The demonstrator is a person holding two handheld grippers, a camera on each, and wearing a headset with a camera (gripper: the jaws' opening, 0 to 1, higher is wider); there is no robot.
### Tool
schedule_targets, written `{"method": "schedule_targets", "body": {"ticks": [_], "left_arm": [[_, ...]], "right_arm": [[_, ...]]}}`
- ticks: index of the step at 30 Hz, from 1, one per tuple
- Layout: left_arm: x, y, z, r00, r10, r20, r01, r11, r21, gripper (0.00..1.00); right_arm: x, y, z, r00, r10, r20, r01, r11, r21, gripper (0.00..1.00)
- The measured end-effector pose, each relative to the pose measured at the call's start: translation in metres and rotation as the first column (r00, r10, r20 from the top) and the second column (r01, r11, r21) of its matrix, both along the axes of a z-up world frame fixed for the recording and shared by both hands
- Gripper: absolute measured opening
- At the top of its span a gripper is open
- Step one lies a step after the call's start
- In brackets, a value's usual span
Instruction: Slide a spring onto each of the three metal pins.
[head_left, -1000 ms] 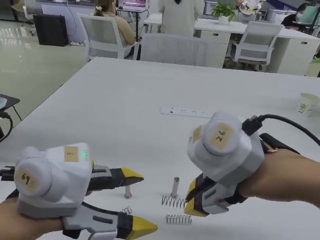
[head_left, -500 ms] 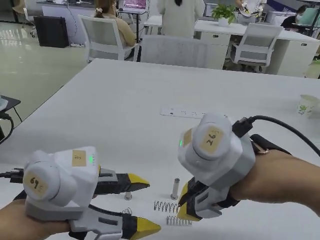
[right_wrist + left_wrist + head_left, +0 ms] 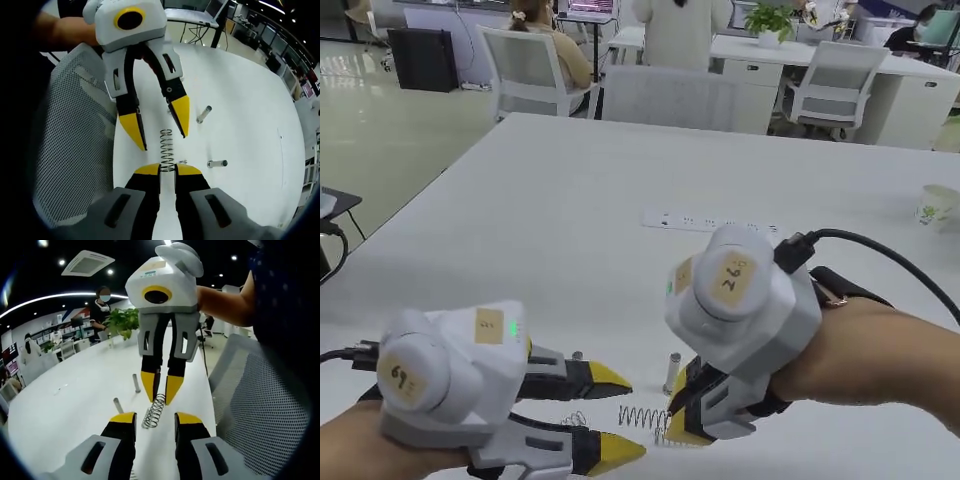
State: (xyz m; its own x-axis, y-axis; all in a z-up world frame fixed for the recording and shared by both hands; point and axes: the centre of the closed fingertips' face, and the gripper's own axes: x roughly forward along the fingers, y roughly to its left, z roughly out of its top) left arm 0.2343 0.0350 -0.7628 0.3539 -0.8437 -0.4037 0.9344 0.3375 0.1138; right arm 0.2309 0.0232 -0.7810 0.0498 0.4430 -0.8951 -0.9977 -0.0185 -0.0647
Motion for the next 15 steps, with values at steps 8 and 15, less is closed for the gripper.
{"method": "schedule_targets", "body": {"ticks": [8, 15], "left_arm": [[-0.0033, -0.0019, -0.0042, 0.999, -0.029, 0.021, 0.028, 0.999, 0.031, 0.12], [-0.0036, -0.0013, -0.0068, 0.999, -0.038, 0.037, 0.036, 0.998, 0.059, 0.08]], "right_arm": [[-0.0020, -0.0008, -0.0017, 1.000, 0.009, -0.004, -0.009, 1.000, -0.005, 0.08], [-0.0044, -0.0009, -0.0022, 1.000, 0.012, -0.012, -0.012, 1.000, -0.009, 0.08]]}}
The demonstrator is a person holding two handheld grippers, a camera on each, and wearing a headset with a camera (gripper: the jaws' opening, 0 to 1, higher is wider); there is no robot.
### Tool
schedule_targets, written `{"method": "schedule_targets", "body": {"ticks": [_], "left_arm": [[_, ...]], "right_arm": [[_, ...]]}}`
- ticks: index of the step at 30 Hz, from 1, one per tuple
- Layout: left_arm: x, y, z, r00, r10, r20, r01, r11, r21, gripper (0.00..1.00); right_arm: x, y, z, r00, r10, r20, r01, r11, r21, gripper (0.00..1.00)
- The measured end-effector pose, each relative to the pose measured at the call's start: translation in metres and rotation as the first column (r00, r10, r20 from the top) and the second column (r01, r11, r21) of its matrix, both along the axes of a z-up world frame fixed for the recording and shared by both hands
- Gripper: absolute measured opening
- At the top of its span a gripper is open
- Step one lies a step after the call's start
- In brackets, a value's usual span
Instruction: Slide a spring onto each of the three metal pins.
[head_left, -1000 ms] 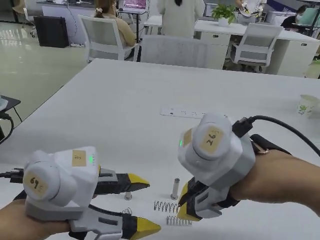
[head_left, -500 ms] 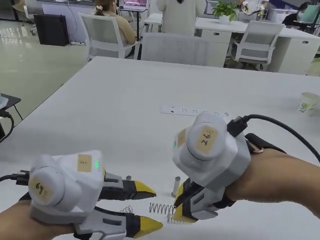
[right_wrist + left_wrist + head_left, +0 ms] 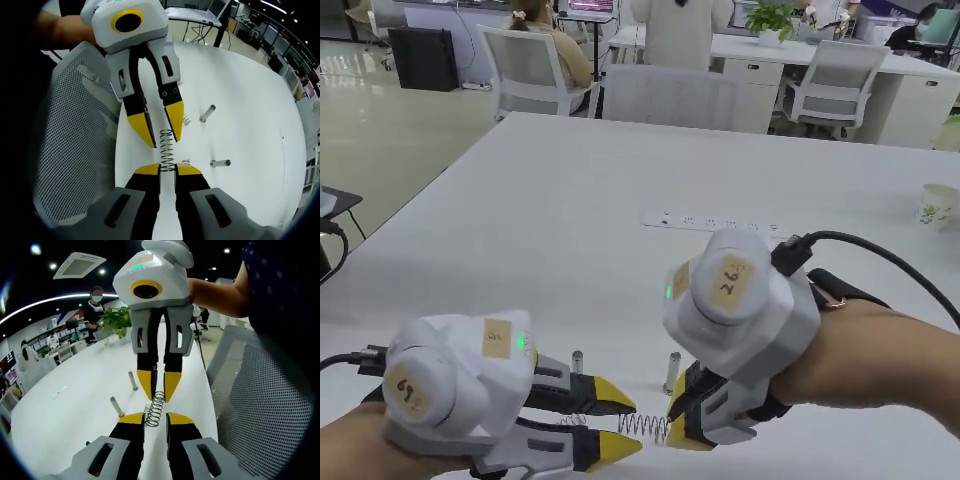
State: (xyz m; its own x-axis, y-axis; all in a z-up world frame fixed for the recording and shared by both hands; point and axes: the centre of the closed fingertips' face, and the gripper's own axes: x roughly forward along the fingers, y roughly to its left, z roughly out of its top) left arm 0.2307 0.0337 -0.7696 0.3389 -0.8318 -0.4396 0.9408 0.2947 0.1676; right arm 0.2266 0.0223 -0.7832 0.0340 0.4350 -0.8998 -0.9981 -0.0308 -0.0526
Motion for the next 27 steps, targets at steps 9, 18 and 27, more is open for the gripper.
{"method": "schedule_targets", "body": {"ticks": [9, 18, 27], "left_arm": [[0.000, 0.002, -0.004, 1.000, -0.012, 0.025, 0.011, 0.999, 0.041, 0.04], [-0.002, 0.002, -0.008, 0.999, -0.020, 0.030, 0.018, 0.998, 0.064, 0.03], [-0.002, 0.003, -0.009, 1.000, -0.016, 0.027, 0.014, 0.998, 0.067, 0.03]], "right_arm": [[-0.001, 0.001, 0.002, 1.000, -0.007, -0.008, 0.007, 1.000, 0.005, 0.08], [-0.002, 0.003, 0.006, 1.000, -0.013, -0.016, 0.013, 1.000, 0.024, 0.08], [-0.002, 0.009, 0.018, 1.000, -0.016, -0.001, 0.016, 0.998, 0.057, 0.08]]}}
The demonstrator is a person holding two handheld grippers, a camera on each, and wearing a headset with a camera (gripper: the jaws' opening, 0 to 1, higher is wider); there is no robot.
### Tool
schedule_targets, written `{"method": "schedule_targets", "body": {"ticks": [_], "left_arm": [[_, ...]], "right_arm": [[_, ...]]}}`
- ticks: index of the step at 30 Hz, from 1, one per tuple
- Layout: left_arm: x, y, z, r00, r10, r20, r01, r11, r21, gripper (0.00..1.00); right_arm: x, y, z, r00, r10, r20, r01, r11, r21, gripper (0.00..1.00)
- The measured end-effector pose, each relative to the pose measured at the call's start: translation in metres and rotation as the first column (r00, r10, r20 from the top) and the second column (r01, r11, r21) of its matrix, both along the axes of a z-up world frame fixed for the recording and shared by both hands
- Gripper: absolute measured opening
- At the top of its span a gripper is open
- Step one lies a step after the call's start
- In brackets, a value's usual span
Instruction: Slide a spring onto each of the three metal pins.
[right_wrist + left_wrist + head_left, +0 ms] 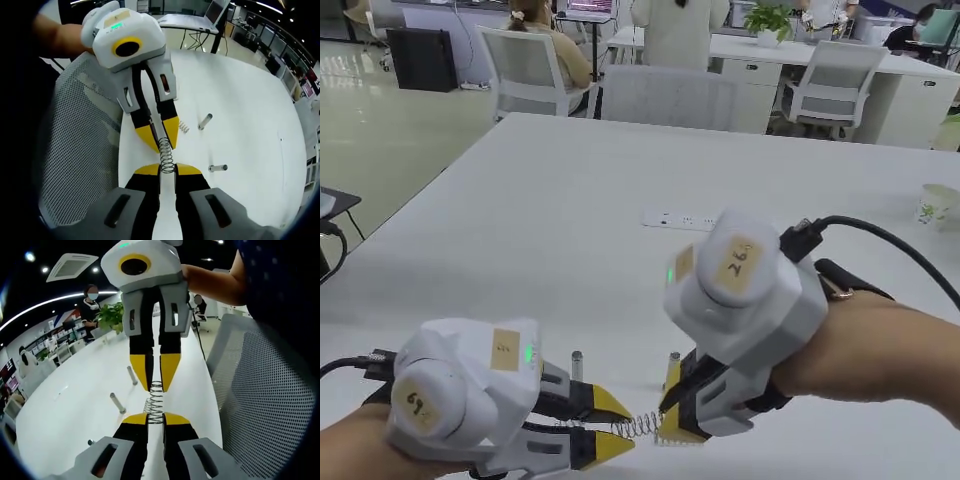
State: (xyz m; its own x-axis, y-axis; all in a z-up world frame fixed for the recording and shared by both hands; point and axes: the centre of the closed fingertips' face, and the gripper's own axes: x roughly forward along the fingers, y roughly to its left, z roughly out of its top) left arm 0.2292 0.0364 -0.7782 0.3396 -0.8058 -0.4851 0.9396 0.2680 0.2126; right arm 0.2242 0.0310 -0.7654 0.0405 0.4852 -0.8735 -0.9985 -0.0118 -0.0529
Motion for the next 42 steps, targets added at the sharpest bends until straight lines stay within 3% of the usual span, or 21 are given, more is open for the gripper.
{"method": "schedule_targets", "body": {"ticks": [13, 24, 39, 42], "left_arm": [[-0.001, -0.001, 0.002, 1.000, 0.005, -0.013, -0.005, 1.000, -0.014, 0.02], [-0.001, 0.000, 0.003, 1.000, 0.007, -0.019, -0.007, 1.000, -0.026, 0.02], [-0.002, -0.001, 0.003, 1.000, 0.001, -0.021, -0.002, 0.999, -0.034, 0.02], [-0.002, -0.001, 0.005, 1.000, 0.003, -0.024, -0.004, 0.999, -0.043, 0.02]], "right_arm": [[-0.003, 0.012, 0.017, 1.000, 0.010, 0.022, -0.012, 0.999, 0.053, 0.08], [-0.003, 0.012, 0.016, 1.000, 0.012, 0.022, -0.013, 0.998, 0.066, 0.08], [-0.007, 0.016, 0.013, 0.999, -0.013, -0.051, 0.020, 0.989, 0.147, 0.11], [-0.006, 0.016, 0.012, 0.999, -0.016, -0.048, 0.023, 0.988, 0.153, 0.11]]}}
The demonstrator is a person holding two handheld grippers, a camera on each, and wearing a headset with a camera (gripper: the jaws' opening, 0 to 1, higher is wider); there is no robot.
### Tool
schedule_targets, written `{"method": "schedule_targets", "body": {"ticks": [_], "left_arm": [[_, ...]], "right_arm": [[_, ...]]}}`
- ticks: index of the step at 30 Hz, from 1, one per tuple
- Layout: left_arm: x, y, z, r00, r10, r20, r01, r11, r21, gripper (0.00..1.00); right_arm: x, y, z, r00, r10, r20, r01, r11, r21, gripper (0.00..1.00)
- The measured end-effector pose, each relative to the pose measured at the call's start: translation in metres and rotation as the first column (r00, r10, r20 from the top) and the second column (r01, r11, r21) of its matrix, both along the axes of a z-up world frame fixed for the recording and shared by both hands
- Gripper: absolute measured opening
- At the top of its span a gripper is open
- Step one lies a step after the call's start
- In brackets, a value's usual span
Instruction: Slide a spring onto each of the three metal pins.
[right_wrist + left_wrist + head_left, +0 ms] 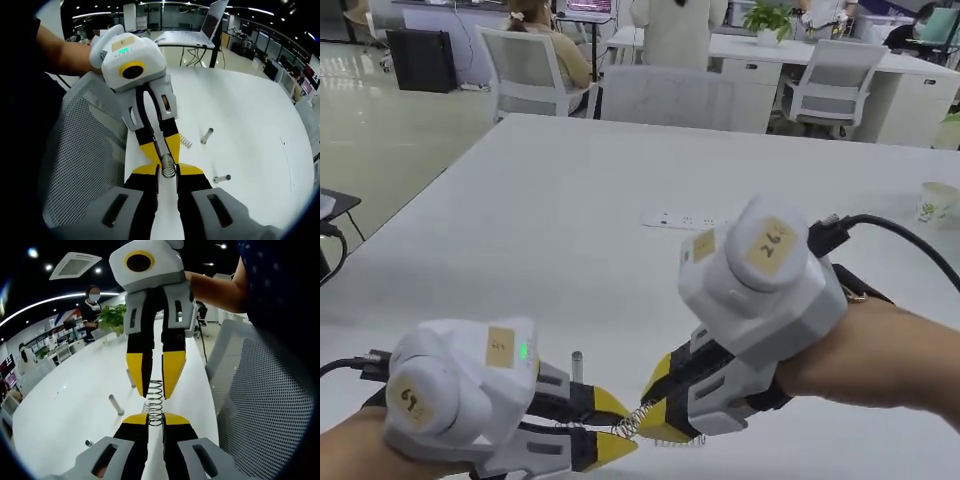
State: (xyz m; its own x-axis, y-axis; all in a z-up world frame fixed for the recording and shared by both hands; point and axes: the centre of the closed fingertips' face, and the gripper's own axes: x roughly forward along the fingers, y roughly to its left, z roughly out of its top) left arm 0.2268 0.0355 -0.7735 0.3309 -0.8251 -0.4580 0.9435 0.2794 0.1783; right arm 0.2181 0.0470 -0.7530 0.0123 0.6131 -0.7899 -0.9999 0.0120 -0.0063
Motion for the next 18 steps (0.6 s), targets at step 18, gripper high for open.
{"method": "schedule_targets", "body": {"ticks": [18], "left_arm": [[-0.001, -0.004, 0.015, 1.000, -0.002, 0.004, 0.002, 0.998, -0.066, 0.02]], "right_arm": [[-0.001, 0.004, 0.002, 0.999, -0.008, -0.032, 0.009, 0.999, 0.041, 0.09]]}}
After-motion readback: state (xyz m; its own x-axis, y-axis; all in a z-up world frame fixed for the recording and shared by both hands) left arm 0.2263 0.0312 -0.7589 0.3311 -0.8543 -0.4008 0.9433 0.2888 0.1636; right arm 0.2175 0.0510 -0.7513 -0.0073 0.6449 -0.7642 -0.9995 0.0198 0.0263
